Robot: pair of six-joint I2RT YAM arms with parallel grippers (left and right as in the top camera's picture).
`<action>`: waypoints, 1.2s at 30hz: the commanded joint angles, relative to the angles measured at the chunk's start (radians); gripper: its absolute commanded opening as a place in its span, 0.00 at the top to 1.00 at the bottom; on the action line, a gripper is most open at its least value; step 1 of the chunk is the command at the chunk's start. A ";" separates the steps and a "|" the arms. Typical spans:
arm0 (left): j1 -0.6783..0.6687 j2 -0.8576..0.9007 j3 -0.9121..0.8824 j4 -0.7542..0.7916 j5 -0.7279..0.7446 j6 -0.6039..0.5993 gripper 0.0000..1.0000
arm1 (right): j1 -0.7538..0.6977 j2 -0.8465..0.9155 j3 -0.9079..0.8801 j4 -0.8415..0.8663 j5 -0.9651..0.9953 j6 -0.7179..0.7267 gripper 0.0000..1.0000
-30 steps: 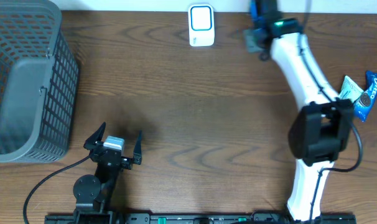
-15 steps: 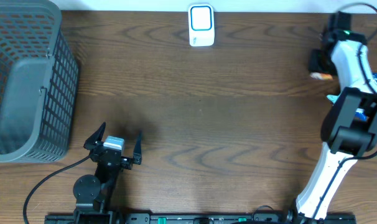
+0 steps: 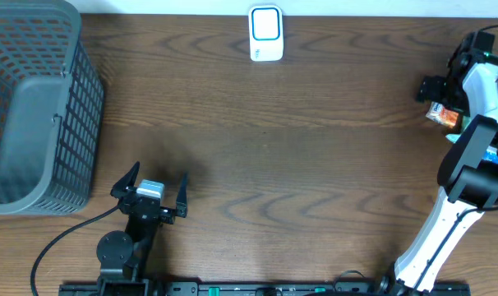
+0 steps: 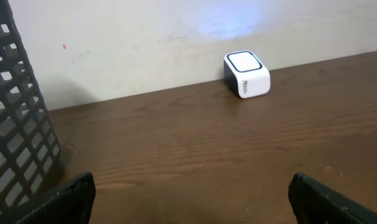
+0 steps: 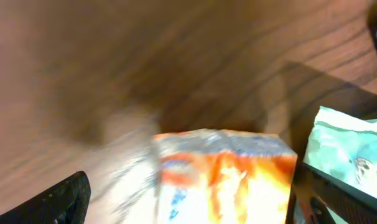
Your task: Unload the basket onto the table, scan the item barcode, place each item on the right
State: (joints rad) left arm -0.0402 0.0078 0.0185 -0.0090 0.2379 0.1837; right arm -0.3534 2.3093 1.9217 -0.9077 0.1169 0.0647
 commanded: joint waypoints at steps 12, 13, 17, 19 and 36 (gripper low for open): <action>0.000 -0.004 -0.014 -0.036 0.023 -0.005 0.02 | 0.117 -0.533 0.041 -0.029 -0.221 0.032 0.01; 0.000 -0.004 -0.014 -0.036 0.023 -0.005 0.02 | 0.122 -0.568 0.041 -0.037 -0.221 0.032 0.01; 0.000 -0.004 -0.014 -0.036 0.023 -0.005 0.02 | 0.133 -0.734 0.041 -0.061 -0.224 0.031 0.01; 0.000 -0.004 -0.014 -0.036 0.023 -0.005 0.02 | 0.133 -0.801 0.041 -0.079 -0.224 0.031 0.01; 0.000 -0.004 -0.014 -0.036 0.023 -0.005 0.02 | 0.132 -1.298 0.041 -0.340 -0.220 -0.003 0.01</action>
State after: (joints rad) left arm -0.0402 0.0074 0.0181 -0.0090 0.2379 0.1837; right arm -0.2272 1.0573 1.9553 -1.2110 -0.0986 0.0734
